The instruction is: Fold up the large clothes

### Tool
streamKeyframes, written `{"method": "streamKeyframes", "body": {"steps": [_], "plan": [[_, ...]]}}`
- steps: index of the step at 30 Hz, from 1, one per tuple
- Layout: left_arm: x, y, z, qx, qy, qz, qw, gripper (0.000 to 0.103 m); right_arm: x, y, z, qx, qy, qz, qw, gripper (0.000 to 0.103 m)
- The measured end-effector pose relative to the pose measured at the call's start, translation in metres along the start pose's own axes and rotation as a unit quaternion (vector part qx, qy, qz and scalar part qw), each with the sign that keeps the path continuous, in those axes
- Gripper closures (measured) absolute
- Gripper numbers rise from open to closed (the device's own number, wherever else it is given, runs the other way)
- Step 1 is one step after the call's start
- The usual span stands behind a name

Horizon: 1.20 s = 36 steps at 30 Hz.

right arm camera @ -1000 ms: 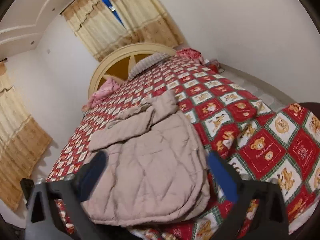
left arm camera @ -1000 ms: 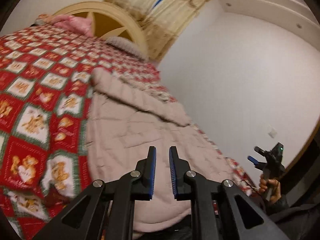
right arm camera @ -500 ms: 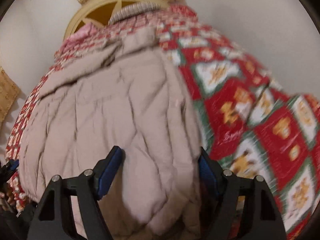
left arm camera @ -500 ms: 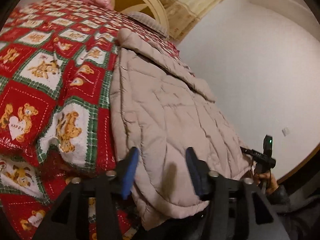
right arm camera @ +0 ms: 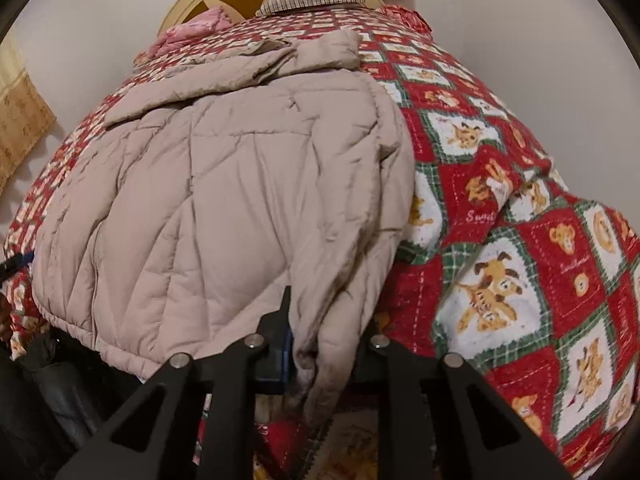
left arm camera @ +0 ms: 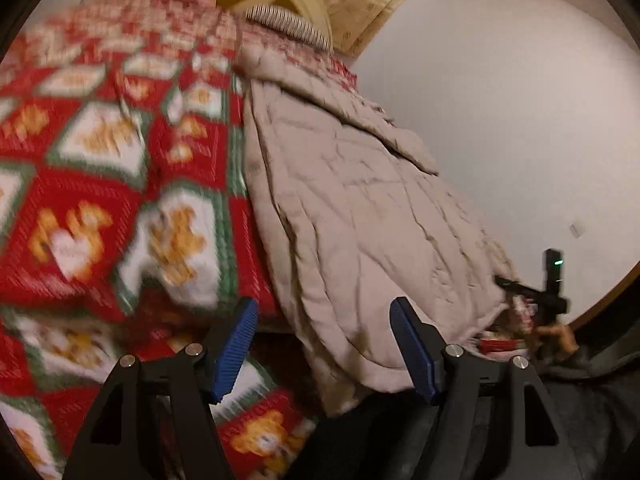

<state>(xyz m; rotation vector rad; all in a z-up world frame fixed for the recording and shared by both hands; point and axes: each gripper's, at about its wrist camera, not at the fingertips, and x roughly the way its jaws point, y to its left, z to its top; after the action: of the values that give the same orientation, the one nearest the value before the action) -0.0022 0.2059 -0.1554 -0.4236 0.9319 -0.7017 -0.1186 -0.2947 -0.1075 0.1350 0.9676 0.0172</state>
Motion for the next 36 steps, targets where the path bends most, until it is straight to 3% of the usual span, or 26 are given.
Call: {"method": "streamKeyframes", "body": {"steps": [3,7,9,11,14,18,28,33,36], "plan": [[0.023,0.0,-0.005,-0.025,0.048,-0.039,0.9978,0.034,0.0,-0.006,0.0,0.024,-0.004,0.018,1.0,0.081],[0.044,-0.003,-0.013,-0.035,0.045,-0.038,0.9977,0.035,0.001,-0.009,0.001,0.036,-0.005,0.032,0.999,0.081],[0.045,-0.001,-0.016,-0.047,0.028,-0.062,0.9966,0.084,0.001,-0.014,0.0,0.056,-0.007,0.048,0.997,0.082],[0.035,-0.005,-0.014,-0.042,0.009,-0.063,0.9971,0.089,-0.006,-0.019,0.0,0.084,-0.016,0.077,0.993,0.085],[0.015,-0.014,-0.007,-0.028,-0.037,-0.084,0.9954,0.091,-0.024,-0.024,0.005,0.115,-0.046,0.137,0.983,0.086],[-0.012,-0.027,0.008,-0.031,-0.088,-0.133,0.9868,0.092,-0.05,-0.016,0.014,0.129,-0.087,0.197,0.968,0.086],[-0.086,-0.09,0.037,0.04,-0.162,-0.211,0.9631,0.092,-0.122,0.009,0.027,0.12,-0.153,0.277,0.941,0.087],[-0.11,-0.099,0.058,0.001,-0.182,-0.25,0.9509,0.092,-0.167,0.008,0.034,0.136,-0.203,0.307,0.92,0.087],[-0.107,-0.095,0.085,-0.032,-0.185,-0.236,0.9534,0.092,-0.174,0.004,0.05,0.151,-0.225,0.312,0.911,0.087]]}}
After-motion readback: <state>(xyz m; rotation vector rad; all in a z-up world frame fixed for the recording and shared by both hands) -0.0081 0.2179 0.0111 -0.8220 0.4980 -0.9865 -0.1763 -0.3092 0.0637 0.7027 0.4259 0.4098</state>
